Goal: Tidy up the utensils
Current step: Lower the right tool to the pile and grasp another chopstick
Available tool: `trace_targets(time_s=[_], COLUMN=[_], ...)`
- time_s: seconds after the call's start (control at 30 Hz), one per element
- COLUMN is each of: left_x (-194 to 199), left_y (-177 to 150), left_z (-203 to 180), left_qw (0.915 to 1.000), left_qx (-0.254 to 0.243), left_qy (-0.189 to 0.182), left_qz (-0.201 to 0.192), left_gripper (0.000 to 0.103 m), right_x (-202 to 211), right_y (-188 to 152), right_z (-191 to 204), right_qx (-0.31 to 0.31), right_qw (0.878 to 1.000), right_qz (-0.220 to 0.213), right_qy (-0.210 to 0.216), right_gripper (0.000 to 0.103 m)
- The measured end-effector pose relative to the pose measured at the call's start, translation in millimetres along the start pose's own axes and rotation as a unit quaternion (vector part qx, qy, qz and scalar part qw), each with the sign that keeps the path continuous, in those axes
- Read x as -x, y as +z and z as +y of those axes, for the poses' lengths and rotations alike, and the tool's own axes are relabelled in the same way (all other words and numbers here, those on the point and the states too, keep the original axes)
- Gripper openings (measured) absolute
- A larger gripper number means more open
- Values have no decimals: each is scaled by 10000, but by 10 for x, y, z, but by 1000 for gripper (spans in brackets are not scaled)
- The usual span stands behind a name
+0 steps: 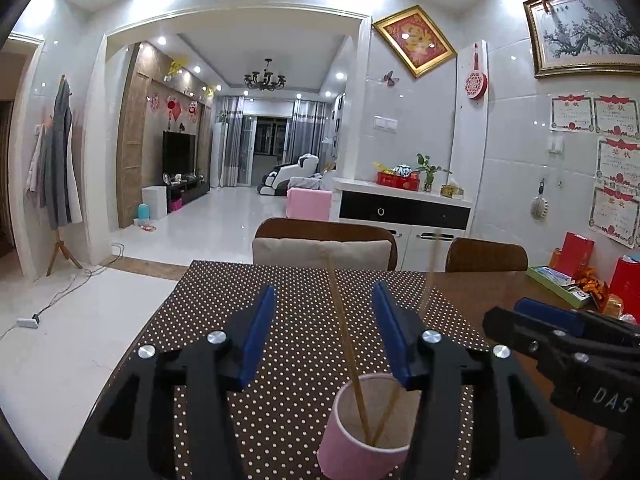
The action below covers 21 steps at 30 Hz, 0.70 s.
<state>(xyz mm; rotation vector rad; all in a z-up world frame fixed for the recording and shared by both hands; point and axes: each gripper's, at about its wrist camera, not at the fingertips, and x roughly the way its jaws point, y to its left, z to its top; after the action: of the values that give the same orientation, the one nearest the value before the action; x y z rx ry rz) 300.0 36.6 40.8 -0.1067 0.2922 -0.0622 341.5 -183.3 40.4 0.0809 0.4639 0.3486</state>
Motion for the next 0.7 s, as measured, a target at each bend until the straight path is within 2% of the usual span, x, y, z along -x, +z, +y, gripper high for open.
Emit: trace_targets(time_s=[0.43,0.7], left_x=[280,508], left_y=[-256,-520], left_z=[208,485], left_qw=[9990,9971], left_qx=[5,82], left_qy=[38,297], left_qz=[449,702], left_gripper=[51,53], right_x=[172,121], right_y=[-312,-602], right_z=[144,358], right_qx=[29,109], right_qw=[9989,9946], right_qz=[459,978], right_qy=[88,341], right_gripper=[50,50])
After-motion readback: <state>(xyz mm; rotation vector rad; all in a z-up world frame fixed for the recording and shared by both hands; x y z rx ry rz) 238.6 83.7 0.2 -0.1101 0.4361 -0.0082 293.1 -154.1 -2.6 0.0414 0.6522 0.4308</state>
